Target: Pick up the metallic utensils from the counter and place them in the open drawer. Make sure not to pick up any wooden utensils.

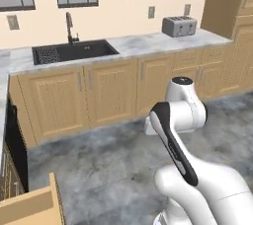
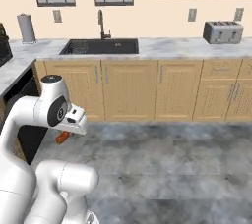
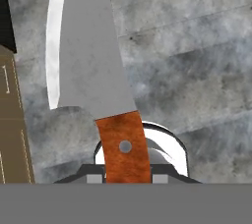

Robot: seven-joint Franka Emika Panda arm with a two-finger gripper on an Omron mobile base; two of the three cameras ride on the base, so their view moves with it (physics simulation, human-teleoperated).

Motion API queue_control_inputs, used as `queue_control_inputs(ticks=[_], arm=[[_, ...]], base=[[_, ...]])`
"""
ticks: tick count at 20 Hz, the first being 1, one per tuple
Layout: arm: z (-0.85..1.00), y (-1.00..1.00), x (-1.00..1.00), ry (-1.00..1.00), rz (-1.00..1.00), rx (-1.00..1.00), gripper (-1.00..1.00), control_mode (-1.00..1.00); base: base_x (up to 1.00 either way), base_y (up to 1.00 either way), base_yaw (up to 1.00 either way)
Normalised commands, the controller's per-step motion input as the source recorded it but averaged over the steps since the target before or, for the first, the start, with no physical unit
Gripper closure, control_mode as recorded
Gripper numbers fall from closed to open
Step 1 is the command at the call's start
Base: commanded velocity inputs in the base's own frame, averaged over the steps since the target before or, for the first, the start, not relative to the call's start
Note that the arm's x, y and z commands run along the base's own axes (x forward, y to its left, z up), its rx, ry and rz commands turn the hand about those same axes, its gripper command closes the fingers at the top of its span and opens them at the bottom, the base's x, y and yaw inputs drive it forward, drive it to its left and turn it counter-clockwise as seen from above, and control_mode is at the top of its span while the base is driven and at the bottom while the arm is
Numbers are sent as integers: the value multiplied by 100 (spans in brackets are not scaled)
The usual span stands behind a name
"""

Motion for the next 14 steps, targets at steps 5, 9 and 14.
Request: queue_control_inputs(ticks=[5, 9, 14], arm=[[0, 0, 0, 0, 0, 0, 100, 100], [0, 0, 0, 0, 0, 0, 100, 100], [0, 0, 0, 0, 0, 0, 100, 100]], base=[[100, 0, 36], [100, -1, 57], [98, -25, 75]])
